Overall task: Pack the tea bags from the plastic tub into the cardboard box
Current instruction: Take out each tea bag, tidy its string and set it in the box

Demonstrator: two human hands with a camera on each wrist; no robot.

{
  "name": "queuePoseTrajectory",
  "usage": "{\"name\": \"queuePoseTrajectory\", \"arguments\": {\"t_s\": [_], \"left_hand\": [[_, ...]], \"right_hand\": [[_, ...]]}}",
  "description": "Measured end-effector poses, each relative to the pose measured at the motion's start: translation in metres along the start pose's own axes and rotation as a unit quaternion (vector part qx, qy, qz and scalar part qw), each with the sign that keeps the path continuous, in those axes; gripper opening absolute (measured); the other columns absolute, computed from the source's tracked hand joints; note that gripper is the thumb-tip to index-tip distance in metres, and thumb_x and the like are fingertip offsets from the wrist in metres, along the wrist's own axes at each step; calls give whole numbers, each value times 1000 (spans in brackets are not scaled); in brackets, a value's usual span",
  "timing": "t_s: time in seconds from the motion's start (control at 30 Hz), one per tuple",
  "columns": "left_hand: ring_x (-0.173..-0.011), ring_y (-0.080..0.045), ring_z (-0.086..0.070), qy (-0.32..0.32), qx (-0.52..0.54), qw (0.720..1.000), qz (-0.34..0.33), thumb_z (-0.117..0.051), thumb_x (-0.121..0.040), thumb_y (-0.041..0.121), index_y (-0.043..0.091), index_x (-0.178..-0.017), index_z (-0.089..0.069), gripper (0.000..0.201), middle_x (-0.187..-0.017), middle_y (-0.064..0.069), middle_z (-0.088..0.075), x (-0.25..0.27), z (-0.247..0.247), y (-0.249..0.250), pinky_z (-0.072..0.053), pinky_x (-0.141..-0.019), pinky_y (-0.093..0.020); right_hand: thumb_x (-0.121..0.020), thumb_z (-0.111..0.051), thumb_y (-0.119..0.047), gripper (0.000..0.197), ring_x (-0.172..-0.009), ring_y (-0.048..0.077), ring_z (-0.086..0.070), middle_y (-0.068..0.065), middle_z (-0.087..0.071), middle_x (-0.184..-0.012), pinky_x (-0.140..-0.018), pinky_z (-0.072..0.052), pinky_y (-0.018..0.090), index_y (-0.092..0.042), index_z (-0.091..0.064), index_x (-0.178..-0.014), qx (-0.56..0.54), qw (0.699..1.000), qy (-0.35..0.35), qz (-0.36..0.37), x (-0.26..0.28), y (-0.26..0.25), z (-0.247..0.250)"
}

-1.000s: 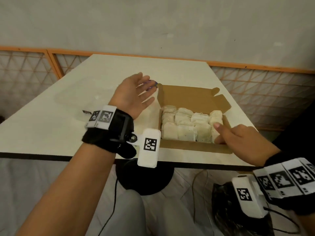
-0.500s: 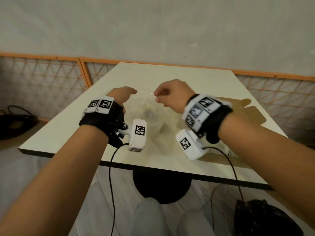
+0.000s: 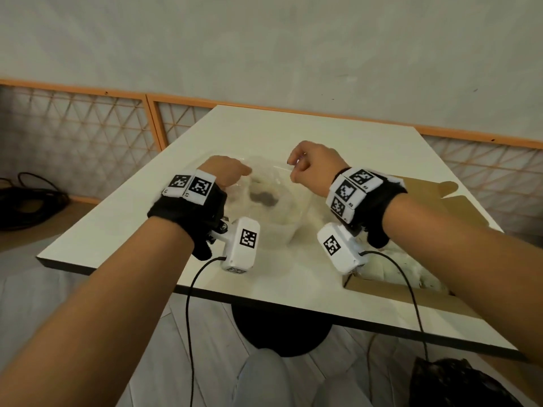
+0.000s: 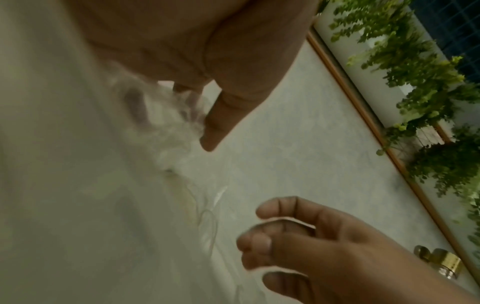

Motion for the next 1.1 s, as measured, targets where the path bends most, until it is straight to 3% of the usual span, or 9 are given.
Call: {"name": "queuePoseTrajectory", "arguments": {"t_s": [0.1, 0.2, 0.37, 0.5, 0.6, 0.73, 0.87, 1.0, 1.1], "left_hand": [[-115, -36, -56, 79, 47, 995, -37, -56, -91, 11, 1, -114, -59, 26, -122, -21, -59, -6, 12, -8, -47, -97, -41], [-86, -26, -56, 139, 146, 979, -39, -54, -88, 6, 15, -81, -54, 11, -85, -7, -58, -11, 19, -16, -50, -91, -44], [-103, -29, -58, 138, 205, 969, -15, -48, -93, 1, 1, -121, -56, 30, -114, -13, -60, 1, 24, -8, -46, -87, -30], [-115, -25, -52, 120, 234, 965, 8, -50, -93, 10, 8, -120, -57, 28, -123, -10, -58, 2, 27, -9, -47, -67, -24], [-101, -25, -52, 116, 256, 959, 32, -52, -92, 19, 10, -121, -56, 31, -118, -8, -57, -1, 26, -8, -43, -83, -32], [-117, -31, -51, 88, 257, 962, 7, -45, -94, 20, 11, -129, -50, 36, -130, -10, -52, -1, 21, -7, -45, -98, -43], [-85, -21, -51, 102, 249, 963, -8, -38, -96, 15, 12, -138, -40, 42, -114, -7, -48, -8, 17, -9, -45, -63, -26], [-103, -27, -55, 75, 261, 962, -2, -47, -92, 20, 13, -134, -45, 42, -129, -12, -53, -6, 7, -4, -51, -86, -40], [-107, -29, -59, 20, 280, 960, 11, -53, -89, 22, 9, -126, -53, 40, -130, -14, -57, -4, -4, -3, -49, -93, -41]], "right_hand": [[-86, -54, -48, 22, -90, 16, -55, -9, -59, -88, -81, -43, 28, -26, -59, -89, 223, 960, -151, 74, 12, -8, -2], [-91, -34, -58, 44, -119, 20, -48, -6, -58, -124, -109, -23, 46, -31, -58, -116, 366, 889, -270, 53, 22, -10, -12], [-94, -33, -48, 44, -141, 24, -20, -3, -40, -146, -112, 7, 47, -30, -51, -130, 375, 871, -318, -12, 29, -19, -8], [-91, -42, -43, 36, -141, 25, -16, -1, -46, -140, -113, 7, 40, -27, -63, -115, 290, 902, -318, -42, 30, -19, 4], [-61, -60, -58, 57, -122, 20, -49, -1, -67, -115, -114, -20, 42, -19, -72, -101, 218, 910, -353, 1, 25, -10, 5], [-70, -76, -30, 4, -91, 6, -62, -11, -71, -82, -102, -42, 32, -31, -74, -73, 139, 919, -364, 53, 23, -10, 15], [-73, -74, -27, 8, -79, 5, -61, -8, -72, -77, -96, -43, 31, -34, -72, -68, 132, 943, -298, 60, 13, -15, 31], [-83, -66, -22, 10, -60, 15, -55, 3, -65, -71, -69, -48, 36, -18, -70, -75, -70, 996, -39, 39, -2, -20, 42], [-88, -57, -22, 16, -61, 12, -55, 1, -64, -77, -65, -47, 28, -11, -67, -82, -19, 994, 75, 74, -5, -28, 29]]}}
Point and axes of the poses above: each hand's wrist, its own x-axis away from the middle knuckle, its own z-axis out of the back of the hand, y = z × x, the point moved 1 cm from there along -x, towards the middle knuckle
